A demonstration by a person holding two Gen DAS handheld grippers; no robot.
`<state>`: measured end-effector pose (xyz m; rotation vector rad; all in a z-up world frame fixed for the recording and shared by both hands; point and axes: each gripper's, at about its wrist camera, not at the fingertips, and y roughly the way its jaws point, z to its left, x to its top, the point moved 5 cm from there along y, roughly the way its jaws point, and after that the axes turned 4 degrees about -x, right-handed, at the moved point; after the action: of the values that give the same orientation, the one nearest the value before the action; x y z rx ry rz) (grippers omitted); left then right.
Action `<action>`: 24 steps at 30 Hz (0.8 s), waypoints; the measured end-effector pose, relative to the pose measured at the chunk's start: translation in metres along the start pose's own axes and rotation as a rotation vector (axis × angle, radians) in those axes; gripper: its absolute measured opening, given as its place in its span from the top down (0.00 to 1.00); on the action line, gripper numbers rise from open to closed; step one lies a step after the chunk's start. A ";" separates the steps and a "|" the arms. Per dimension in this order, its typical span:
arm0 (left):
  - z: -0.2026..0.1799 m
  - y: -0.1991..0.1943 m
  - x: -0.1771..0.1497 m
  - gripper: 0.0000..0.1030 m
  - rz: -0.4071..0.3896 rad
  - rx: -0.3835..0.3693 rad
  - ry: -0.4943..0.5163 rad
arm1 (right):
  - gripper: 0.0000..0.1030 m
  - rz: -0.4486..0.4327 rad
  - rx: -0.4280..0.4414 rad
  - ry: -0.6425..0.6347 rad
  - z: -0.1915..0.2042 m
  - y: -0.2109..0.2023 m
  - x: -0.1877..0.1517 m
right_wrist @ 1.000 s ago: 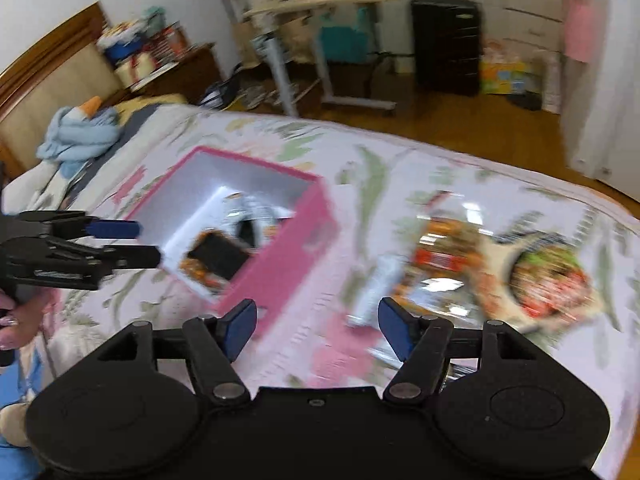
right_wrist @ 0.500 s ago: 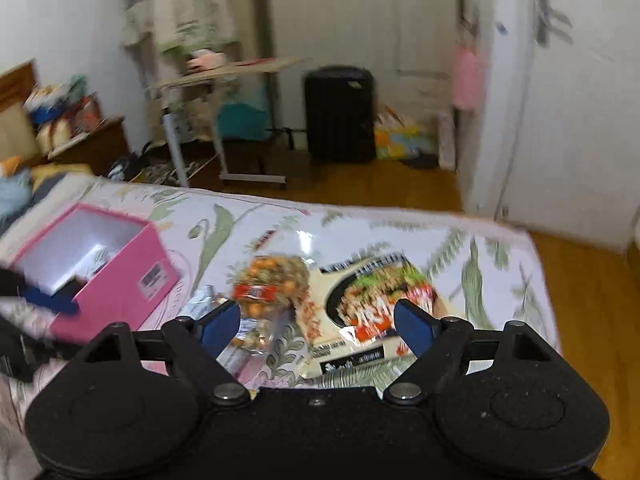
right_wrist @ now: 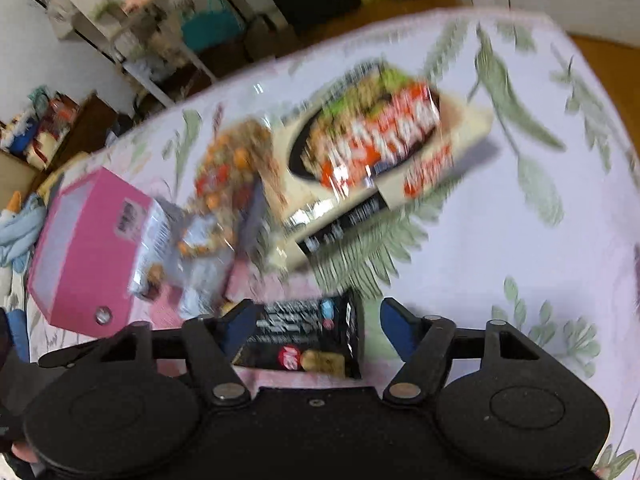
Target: Organize snacks
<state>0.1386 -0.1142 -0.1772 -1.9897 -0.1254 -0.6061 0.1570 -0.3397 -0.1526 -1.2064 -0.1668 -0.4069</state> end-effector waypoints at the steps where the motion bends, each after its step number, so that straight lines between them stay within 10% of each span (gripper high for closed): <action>1: -0.001 0.005 -0.003 0.40 0.007 0.001 0.002 | 0.30 0.021 0.000 0.006 -0.002 0.006 -0.002; 6: -0.008 0.006 -0.002 0.43 -0.103 0.044 0.041 | 0.38 0.059 -0.029 -0.025 0.000 0.023 -0.009; 11: -0.002 0.012 0.000 0.53 -0.088 -0.010 -0.022 | 0.69 0.107 0.009 -0.029 0.008 0.029 -0.018; 24: -0.001 0.000 -0.012 0.56 0.045 -0.092 -0.104 | 0.57 0.191 -0.042 -0.046 0.030 0.030 -0.028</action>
<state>0.1281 -0.1129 -0.1821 -2.1081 -0.1182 -0.4875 0.1461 -0.2965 -0.1776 -1.2615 -0.0819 -0.2175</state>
